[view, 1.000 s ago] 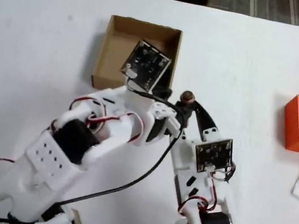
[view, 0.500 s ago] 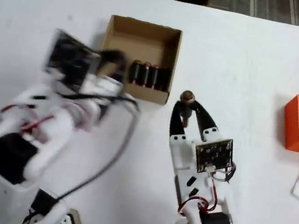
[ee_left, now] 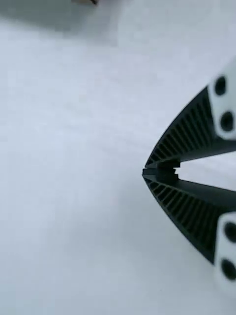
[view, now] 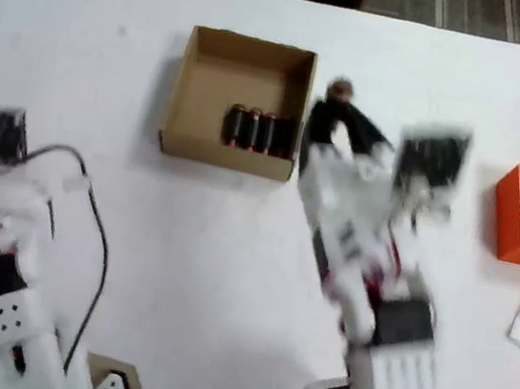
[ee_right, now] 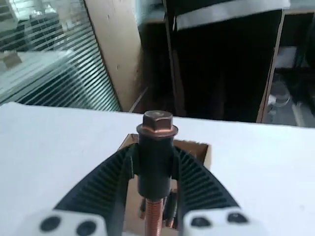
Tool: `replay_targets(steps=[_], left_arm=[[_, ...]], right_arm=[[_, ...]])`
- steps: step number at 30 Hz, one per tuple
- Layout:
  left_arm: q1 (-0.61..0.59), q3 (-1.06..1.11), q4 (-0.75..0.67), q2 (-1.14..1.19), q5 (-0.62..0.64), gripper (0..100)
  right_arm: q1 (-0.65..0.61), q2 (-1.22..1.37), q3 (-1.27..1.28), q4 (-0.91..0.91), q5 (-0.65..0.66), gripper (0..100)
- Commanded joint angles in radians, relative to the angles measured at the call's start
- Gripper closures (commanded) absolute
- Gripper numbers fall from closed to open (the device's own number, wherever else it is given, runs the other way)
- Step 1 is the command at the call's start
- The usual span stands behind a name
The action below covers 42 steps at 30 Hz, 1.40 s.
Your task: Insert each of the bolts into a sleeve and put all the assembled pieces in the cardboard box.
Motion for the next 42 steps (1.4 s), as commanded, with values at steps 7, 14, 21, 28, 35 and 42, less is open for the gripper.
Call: replay_targets(steps=[7,14,21,28,35,42], left_arm=[[-0.023,0.216,-0.040,-0.023,-0.115,97],[-0.017,0.225,-0.041,-0.023,-0.112,97],[-0.017,0.226,-0.040,-0.023,-0.112,97],[-0.017,0.226,-0.040,-0.023,-0.112,97],[-0.017,0.226,-0.040,-0.023,-0.112,97],[-0.017,0.226,-0.041,-0.023,-0.112,97]], right_arm=[[-0.074,1.078,-1.096,0.367,-0.150,97.5],[-0.081,1.639,-1.766,0.565,-0.244,97.5],[-0.108,1.997,-2.136,0.564,-0.245,97.5],[-0.133,2.078,-2.150,0.550,-0.245,97.5],[-0.134,2.120,-2.150,0.558,-0.245,97.5],[-0.134,2.140,-2.148,0.568,-0.245,97.5]])
